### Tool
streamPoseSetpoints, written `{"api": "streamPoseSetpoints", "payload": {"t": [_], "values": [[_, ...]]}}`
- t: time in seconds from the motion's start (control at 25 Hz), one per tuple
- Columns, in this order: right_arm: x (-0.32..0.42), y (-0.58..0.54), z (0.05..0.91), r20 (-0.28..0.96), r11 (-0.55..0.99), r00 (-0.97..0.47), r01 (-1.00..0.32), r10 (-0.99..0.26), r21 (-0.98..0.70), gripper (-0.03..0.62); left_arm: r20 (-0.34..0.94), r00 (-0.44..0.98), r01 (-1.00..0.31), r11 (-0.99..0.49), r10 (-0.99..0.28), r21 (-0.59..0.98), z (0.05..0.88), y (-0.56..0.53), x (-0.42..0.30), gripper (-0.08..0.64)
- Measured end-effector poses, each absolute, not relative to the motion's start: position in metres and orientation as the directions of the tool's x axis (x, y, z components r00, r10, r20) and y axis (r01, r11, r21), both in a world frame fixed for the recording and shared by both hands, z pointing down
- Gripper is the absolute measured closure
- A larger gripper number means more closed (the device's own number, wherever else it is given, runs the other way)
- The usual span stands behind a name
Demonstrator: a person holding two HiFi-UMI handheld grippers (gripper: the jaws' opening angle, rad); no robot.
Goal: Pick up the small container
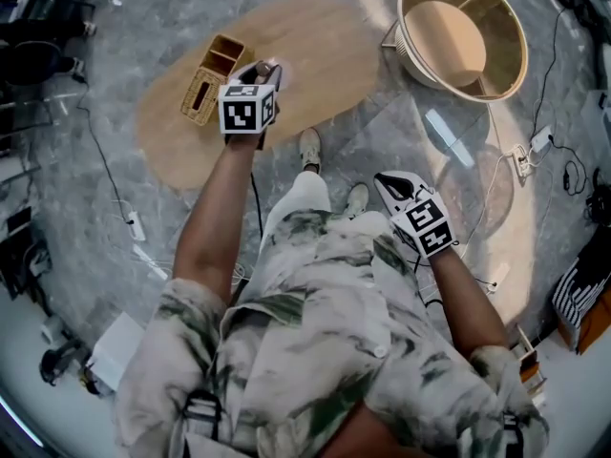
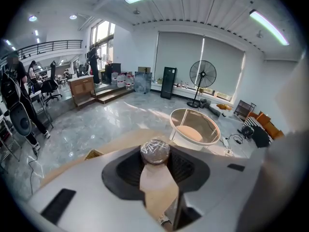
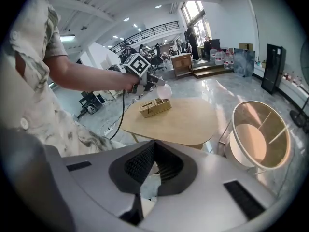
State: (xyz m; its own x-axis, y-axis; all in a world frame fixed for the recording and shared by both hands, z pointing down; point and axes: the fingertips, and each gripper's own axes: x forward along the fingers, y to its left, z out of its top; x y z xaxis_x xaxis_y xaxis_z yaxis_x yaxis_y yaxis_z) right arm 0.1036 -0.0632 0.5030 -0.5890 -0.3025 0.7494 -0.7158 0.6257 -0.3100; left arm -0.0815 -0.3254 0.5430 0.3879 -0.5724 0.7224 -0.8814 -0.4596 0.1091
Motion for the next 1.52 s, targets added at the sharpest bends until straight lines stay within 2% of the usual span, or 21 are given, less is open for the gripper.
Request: {"api": "streamPoseSetpoints", "payload": {"t": [0.52,1.52], "values": [[0.120,-0.027,0.472,0.708,0.643,-0.609,-0.710,-0.358,-0.286,0.569,0.708,0.394,-0.875,-0.476,-0.586,0.093,0.487,-0.276,-0.073,0.408],[0.126,-0.007,0.455,0.678,0.685,-0.636,-0.678,-0.368,-0.265,0.571,0.718,0.387,-0.871,-0.486,-0.579,0.078,0.475,-0.239,-0.061,0.408]]}}
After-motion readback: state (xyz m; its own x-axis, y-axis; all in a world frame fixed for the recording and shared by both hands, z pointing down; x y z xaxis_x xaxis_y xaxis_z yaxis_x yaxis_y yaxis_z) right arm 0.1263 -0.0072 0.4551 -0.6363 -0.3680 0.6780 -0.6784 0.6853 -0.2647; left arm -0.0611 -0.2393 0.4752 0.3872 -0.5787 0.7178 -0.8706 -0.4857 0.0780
